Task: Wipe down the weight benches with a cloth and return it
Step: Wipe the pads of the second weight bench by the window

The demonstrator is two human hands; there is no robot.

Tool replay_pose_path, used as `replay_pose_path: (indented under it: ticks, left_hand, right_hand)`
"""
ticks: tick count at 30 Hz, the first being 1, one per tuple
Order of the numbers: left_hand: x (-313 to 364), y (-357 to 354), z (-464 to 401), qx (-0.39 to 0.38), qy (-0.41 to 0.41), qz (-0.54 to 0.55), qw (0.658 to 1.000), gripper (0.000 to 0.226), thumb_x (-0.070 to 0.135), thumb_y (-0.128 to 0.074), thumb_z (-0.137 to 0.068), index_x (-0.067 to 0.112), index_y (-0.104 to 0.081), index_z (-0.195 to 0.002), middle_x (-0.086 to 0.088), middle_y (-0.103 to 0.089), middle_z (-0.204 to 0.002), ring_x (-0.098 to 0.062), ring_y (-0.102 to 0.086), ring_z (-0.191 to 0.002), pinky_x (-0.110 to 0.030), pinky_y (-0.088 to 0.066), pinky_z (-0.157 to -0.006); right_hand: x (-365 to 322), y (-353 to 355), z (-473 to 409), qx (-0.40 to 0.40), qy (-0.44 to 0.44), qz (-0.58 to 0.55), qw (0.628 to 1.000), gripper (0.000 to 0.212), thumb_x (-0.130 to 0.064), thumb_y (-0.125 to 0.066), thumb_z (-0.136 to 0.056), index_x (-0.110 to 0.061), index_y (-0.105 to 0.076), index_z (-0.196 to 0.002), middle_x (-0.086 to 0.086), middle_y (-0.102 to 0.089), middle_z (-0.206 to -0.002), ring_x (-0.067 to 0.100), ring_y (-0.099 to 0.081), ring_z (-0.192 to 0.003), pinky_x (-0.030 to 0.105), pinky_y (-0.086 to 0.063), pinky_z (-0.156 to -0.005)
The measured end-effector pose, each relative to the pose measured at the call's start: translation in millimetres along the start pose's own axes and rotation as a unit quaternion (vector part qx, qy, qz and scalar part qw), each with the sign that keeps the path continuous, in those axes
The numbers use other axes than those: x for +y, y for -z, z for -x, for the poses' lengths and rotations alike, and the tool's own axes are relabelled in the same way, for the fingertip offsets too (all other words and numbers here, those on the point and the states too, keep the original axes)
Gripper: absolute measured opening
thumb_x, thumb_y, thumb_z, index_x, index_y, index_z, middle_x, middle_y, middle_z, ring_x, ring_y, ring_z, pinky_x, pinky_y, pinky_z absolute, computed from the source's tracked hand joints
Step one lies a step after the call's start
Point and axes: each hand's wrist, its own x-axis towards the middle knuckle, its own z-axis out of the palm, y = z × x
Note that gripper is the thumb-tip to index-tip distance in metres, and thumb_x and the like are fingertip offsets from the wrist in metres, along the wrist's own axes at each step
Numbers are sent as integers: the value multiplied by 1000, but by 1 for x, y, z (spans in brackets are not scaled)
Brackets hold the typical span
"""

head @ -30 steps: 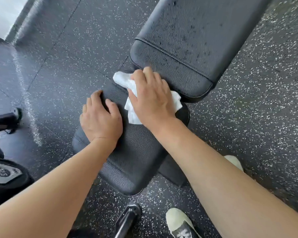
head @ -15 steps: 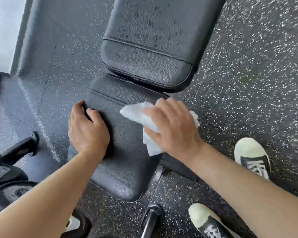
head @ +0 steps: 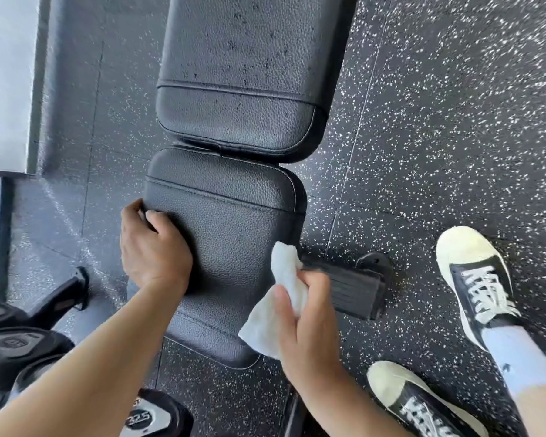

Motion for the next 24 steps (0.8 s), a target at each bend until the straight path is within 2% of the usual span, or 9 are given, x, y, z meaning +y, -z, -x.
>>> replay_pose_path:
  ticks: [2, 6, 9, 13, 15, 16, 18, 21, 24]
  left_hand:
    - [0, -1, 0, 0, -4, 1, 1000, 46, 37, -31, -100, 18, -54, -135, -17, -64, -132, -41, -56, -122, -51, -42, -100]
    - [0, 0, 0, 2, 6, -4, 1000, 45, 38, -32, -100, 21, -54, -136, -14, -64, -134, -40, -56, -122, -50, -41, -101]
    - [1, 0, 1, -2, 11, -8, 1000, 46, 38, -31, -99, 22, -54, -136, -13, -64, -134, -39, -56, -123, -49, -40, -101]
    - [3, 3, 2, 2, 4, 6, 1000, 53, 42, -27, -94, 21, -54, -135, -13, -65, -133, -39, -56, -123, -51, -41, -103]
    - [4, 3, 2, 1, 6, 10, 1000, 58, 46, -25, -91, 22, -54, -135, -11, -65, -134, -38, -57, -123, -52, -42, -104]
    - [5, 3, 3, 2, 6, 10, 1000, 60, 47, -24, -89, 23, -54, -134, -10, -65, -133, -37, -57, -123, -52, -42, -105]
    - [5, 3, 3, 8, 4, 11, 1000, 63, 50, -22, -87, 24, -55, -134, -10, -65, -132, -37, -57, -122, -52, -42, -104]
    - [4, 2, 2, 11, 3, 11, 1000, 63, 50, -22, -87, 23, -55, -133, -9, -66, -132, -37, -57, -121, -51, -42, -102]
    - [1, 0, 0, 8, 4, 9, 1000, 60, 47, -24, -89, 23, -55, -134, -8, -65, -134, -36, -57, -123, -52, -42, -103]
  right_hand:
    - [-7, -3, -25, 36, 7, -16, 999, 17, -49, -47, -105, -39, -39, -115, -17, -56, -99, 5, -58, -90, 14, -40, -75]
    - [-32, -10, -96, 136, -3, -36, 990, 17, -38, -49, -107, -24, -42, -113, -1, -58, -99, 19, -57, -87, 37, -48, -76]
    - [-39, -9, -113, 156, 1, -30, 987, 13, -38, -46, -108, -28, -38, -108, -5, -56, -94, 13, -55, -82, 34, -45, -72]
    - [-25, -14, -52, 91, 10, -26, 995, 18, -40, -46, -108, -26, -37, -114, -1, -58, -104, 18, -58, -92, 40, -49, -81]
    - [-16, -19, -8, 56, -9, -30, 998, 16, -42, -47, -106, -41, -37, -118, -17, -57, -108, 8, -59, -99, 27, -47, -84]
    - [-13, -20, 9, 42, -16, -31, 998, 24, -41, -49, -104, -49, -35, -122, -23, -56, -113, 3, -58, -105, 18, -44, -86]
    - [-7, -21, 28, 25, -20, -40, 999, 35, -38, -53, -102, -52, -34, -128, -29, -54, -122, 2, -58, -113, 12, -40, -90]
    - [-7, -24, 19, 37, -40, -53, 997, 28, -39, -53, -101, -42, -37, -123, -22, -56, -121, 12, -61, -113, 27, -47, -92]
    - [-15, -22, -14, 81, 24, -31, 996, 26, -33, -53, -101, -30, -40, -124, -4, -58, -117, 14, -60, -109, 29, -48, -93]
